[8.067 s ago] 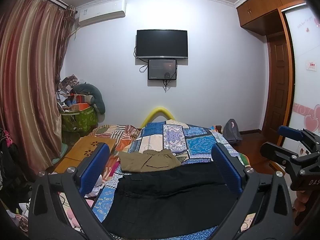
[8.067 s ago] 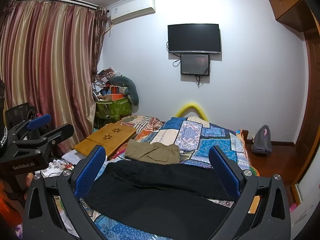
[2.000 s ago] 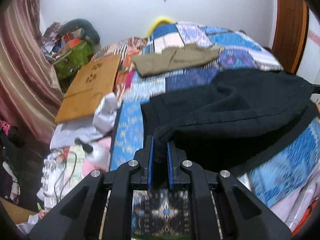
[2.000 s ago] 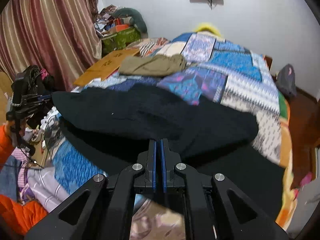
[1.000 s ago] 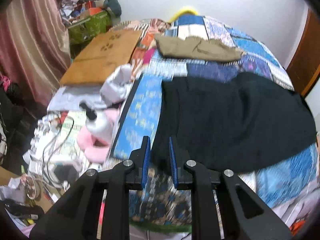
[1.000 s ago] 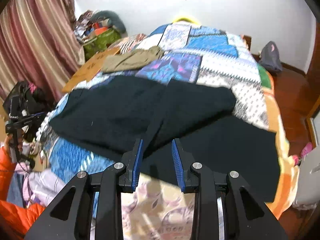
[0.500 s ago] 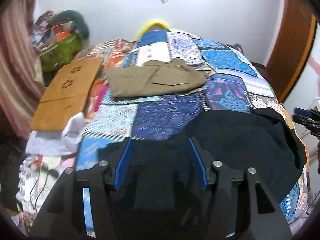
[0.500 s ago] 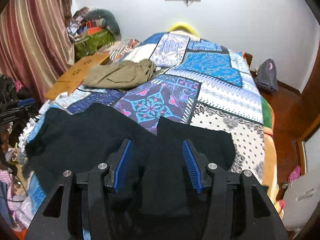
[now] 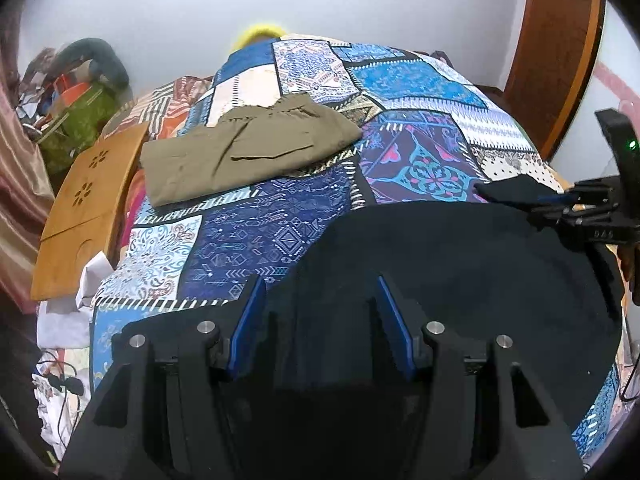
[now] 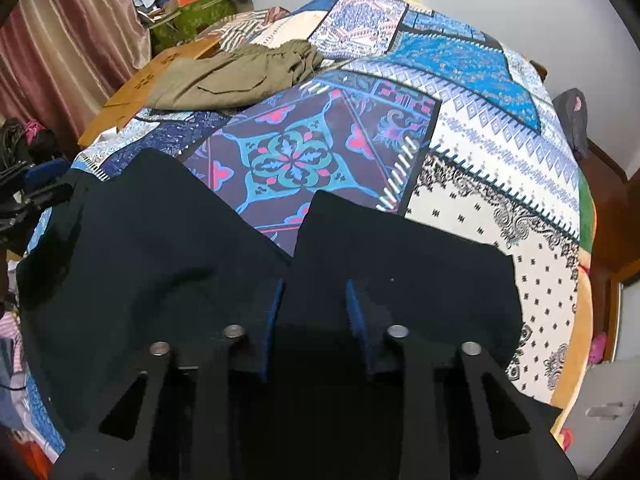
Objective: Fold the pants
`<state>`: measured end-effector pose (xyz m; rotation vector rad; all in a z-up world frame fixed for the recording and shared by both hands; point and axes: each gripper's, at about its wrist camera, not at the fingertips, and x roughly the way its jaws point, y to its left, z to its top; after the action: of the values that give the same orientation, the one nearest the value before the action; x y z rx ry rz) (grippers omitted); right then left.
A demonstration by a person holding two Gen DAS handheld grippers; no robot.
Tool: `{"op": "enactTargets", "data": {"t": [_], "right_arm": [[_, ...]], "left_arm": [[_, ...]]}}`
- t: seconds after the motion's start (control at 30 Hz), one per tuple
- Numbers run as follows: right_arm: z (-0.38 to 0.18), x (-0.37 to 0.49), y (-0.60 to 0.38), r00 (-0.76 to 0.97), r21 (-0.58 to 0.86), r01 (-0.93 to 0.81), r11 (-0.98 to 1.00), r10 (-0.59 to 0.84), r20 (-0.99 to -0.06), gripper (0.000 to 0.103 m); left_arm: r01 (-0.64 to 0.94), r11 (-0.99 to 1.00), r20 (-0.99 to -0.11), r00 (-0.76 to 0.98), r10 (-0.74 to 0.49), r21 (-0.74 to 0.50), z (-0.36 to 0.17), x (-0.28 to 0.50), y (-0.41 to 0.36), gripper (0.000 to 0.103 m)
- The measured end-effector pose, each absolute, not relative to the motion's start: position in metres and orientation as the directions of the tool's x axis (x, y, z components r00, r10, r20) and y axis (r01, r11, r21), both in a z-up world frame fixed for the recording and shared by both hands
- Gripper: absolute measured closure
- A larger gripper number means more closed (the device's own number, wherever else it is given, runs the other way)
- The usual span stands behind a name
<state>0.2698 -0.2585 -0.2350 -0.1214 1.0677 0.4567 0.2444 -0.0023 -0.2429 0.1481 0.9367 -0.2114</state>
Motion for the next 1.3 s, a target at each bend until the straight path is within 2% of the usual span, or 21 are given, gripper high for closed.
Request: {"op": "enactTargets", "data": {"t": [0.13, 0.47, 0.63, 0.73, 0.8, 0.93, 1.13, 1.3], "right_arm": [[-0.216, 0.260, -0.272, 0.463, 0.127, -0.400, 0.908, 0.319, -0.827, 0.093], [-0.174, 0.192, -0.368, 0.648, 0.177, -0.212, 0.961, 0.273, -0.711, 0.095], [-0.198, 0.141, -0.412, 0.647, 0.253, -0.093, 0.963, 0.251, -0.720, 0.095], [-0.232, 0.119, -0.426, 0.606, 0.308, -0.024, 0.951, 0.259, -0.752, 0.095], [-0.254, 0.110, -0.431, 0.571, 0.360, 0.015, 0.933, 0.287, -0.769, 0.094], [-0.274, 0.098, -0.426, 0.533, 0.371, 0.030, 0.928, 0.299, -0.792, 0.088], [-0.256, 0.088, -0.438, 0.561, 0.330, 0.035, 0.943, 0.254, -0.788, 0.078], [-0.239, 0.089, -0.463, 0.603, 0.305, 0.074, 0.950, 0.201, -0.772, 0.078]], "left_arm": [[0.254, 0.967, -0.806, 0.580, -0.122, 0.036, -0.237, 0.242, -0.009, 0.046], [0.298, 0.953, -0.779, 0.611, -0.144, 0.058, -0.204, 0.227, -0.042, 0.046], [0.344, 0.937, -0.785, 0.597, -0.167, 0.062, -0.203, 0.219, -0.070, 0.043], [0.376, 0.925, -0.796, 0.575, -0.186, 0.056, -0.207, 0.214, -0.089, 0.043], [0.396, 0.917, -0.808, 0.555, -0.199, 0.045, -0.212, 0.211, -0.101, 0.043], [0.436, 0.899, -0.831, 0.516, -0.208, 0.046, -0.223, 0.207, -0.128, 0.043], [0.467, 0.883, -0.840, 0.501, -0.210, 0.057, -0.230, 0.213, -0.150, 0.043], [0.460, 0.887, -0.838, 0.501, -0.215, 0.048, -0.225, 0.241, -0.150, 0.043]]}}
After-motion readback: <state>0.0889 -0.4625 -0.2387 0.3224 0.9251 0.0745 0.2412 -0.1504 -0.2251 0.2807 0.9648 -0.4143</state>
